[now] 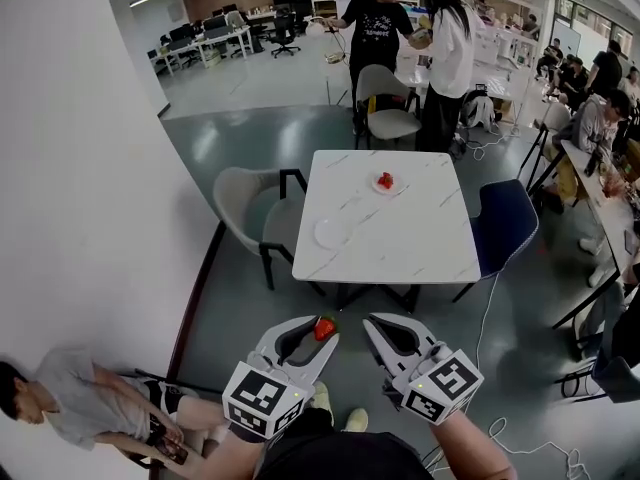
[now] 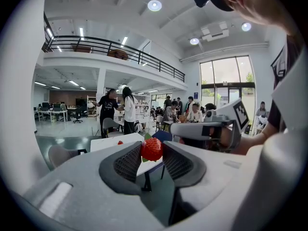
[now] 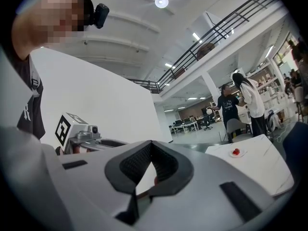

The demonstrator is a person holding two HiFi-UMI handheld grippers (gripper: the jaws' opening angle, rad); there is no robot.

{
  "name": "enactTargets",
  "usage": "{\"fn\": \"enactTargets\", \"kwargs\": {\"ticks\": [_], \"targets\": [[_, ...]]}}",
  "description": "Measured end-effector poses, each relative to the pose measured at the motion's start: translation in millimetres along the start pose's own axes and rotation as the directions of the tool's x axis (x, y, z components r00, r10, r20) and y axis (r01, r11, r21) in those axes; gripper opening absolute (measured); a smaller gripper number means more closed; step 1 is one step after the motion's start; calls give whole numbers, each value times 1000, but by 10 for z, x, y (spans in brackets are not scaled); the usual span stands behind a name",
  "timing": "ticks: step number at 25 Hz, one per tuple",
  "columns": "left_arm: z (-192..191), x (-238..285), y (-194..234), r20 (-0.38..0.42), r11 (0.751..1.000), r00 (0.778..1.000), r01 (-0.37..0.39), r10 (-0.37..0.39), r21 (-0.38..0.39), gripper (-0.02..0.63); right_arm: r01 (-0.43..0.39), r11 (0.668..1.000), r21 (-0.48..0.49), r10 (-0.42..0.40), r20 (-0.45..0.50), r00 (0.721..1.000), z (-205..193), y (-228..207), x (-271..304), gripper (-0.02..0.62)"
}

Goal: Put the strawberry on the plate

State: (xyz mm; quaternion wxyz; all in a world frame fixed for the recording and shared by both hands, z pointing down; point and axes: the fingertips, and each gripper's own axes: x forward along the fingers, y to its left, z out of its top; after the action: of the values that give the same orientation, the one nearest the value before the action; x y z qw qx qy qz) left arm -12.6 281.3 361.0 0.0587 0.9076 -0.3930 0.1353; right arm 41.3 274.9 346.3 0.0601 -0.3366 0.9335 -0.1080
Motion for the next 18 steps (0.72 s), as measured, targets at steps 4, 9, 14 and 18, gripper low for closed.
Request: {"fn": "enactTargets", "kwargs": {"ticks": [4, 9, 14, 18], "targets": [[-32, 143, 163, -10, 1000, 1000, 3, -3, -2, 144, 9, 1000, 2, -9, -8, 1000, -20, -125, 142, 3], [1, 441, 483, -10, 1000, 1000, 20, -20, -7, 144, 35, 999, -3, -35, -19, 999, 24, -402, 411, 3], [22, 791, 959, -10, 999, 999, 54, -54, -2, 144, 83, 996, -16, -83, -23, 996, 66, -735, 836, 3], [40, 1103, 1362, -25, 996, 996, 91, -90, 16, 144, 123, 992, -18, -123, -27, 992, 90, -1022, 1238, 5]]}}
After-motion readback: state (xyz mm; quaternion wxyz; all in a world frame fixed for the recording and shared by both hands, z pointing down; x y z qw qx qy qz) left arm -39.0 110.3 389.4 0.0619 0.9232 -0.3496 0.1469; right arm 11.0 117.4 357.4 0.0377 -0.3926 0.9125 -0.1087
